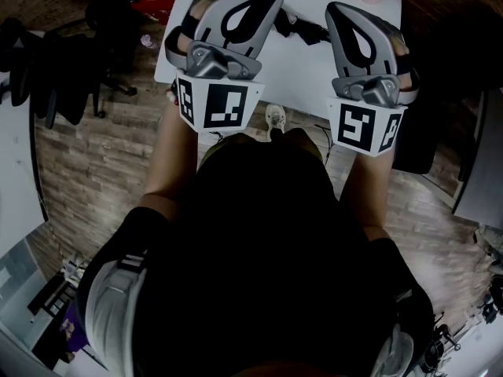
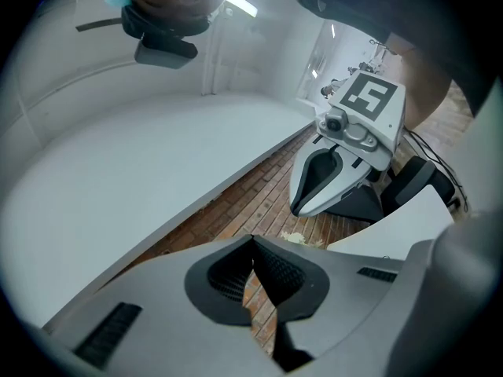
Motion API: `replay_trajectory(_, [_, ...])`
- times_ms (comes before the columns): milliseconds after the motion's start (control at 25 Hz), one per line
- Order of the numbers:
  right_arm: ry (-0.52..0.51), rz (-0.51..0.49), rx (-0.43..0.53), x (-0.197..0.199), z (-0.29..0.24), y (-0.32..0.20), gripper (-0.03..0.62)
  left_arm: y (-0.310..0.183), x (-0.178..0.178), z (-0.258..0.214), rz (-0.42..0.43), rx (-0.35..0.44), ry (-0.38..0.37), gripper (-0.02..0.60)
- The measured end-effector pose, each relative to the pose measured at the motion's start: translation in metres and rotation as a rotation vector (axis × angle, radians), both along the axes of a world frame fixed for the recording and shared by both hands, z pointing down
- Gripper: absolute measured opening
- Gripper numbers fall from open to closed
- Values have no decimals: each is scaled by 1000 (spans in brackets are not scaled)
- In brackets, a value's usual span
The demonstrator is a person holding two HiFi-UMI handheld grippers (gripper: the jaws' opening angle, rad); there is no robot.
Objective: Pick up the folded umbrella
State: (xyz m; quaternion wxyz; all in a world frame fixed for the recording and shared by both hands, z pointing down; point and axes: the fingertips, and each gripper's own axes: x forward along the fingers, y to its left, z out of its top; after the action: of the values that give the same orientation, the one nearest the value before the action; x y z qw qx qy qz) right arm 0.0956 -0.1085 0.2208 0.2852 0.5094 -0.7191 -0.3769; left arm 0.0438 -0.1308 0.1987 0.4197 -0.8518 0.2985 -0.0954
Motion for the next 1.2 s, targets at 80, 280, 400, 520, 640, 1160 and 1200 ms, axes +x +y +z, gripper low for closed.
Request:
replay_trajectory(80, [-1,-5,1,5,-2,-3,29,-3,7,-1,0,-2,-4,12])
replay_trajectory(280, [-4,-20,4,20,0,-13,29,-12,25,1,-6,-1,-11,12])
replay_trajectory(400, [-6,-31,5,28,1,-19,29,-18,34,1,-12,1,-14,12])
replay_trajectory(520, [-7,-41,9,34,0,-26,30,-24,41,1,-22,3,-17,12])
replay_trajectory(640, [-13,-51,9,37,2,-29,30,-30,44,2,-33,2,-16,12])
replay_trajectory(1160, [-68,-115,15,33,-2,-32,29,-32,44,2,-66,13,-9,12])
replay_trajectory(1200, [-81,-122,13,33,-2,-33,31,-32,43,2,-70,14,-10,12])
